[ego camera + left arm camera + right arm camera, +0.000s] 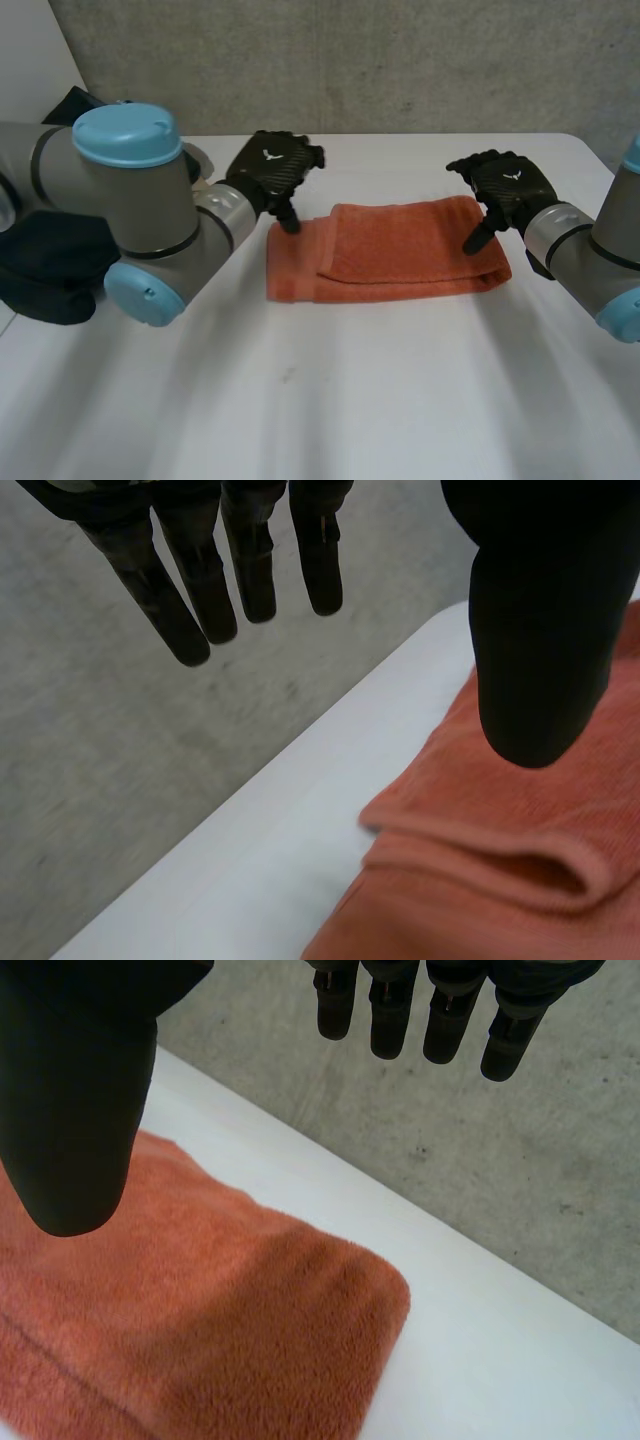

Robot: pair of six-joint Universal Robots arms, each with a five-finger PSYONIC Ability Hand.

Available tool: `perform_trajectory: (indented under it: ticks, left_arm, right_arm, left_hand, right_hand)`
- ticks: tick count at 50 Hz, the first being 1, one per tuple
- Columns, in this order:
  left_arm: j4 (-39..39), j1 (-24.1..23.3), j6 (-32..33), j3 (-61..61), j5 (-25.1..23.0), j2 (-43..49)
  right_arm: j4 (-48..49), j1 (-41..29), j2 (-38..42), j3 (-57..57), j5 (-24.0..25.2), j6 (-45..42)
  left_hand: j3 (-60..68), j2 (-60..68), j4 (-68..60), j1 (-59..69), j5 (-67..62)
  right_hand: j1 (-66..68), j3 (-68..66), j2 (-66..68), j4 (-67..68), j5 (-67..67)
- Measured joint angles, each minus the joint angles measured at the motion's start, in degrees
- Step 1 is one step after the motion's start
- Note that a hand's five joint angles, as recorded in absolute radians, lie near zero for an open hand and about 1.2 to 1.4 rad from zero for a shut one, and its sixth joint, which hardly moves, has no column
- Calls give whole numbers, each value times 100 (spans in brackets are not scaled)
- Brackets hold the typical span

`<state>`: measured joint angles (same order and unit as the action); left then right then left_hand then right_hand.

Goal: Fold the laundry.

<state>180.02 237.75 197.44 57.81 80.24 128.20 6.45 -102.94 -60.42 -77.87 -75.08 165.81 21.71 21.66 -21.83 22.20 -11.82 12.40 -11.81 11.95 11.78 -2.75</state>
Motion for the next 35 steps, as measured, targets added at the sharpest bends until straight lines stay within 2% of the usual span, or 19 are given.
perform_trajectory:
  ticks: [8,15,19,35]
  left_arm:
    - [-805,-271,37,-1276,-521,851]
    - [-2014,-366,495,-2600,-437,1913]
    - [-2382,-363,807,-3014,-336,2261]
    - [-2294,-350,1371,-3927,-73,3017]
  right_arm:
    - [6,31,1,15,76,137]
    - [5,102,82,30,75,86]
    - [5,128,116,31,73,56]
    - [47,166,218,27,70,-92]
  left_hand:
    - [1281,1290,-1277,1289,-1256]
    - [1368,1370,-1363,1326,-1332]
    - [1037,1034,-963,949,-972]
    - [1030,1037,-1054,1009,-1053]
  right_hand:
    - [0,0,0,0,0]
    - [0,0,0,0,14]
    - [0,0,0,0,0]
    - [0,0,0,0,0]
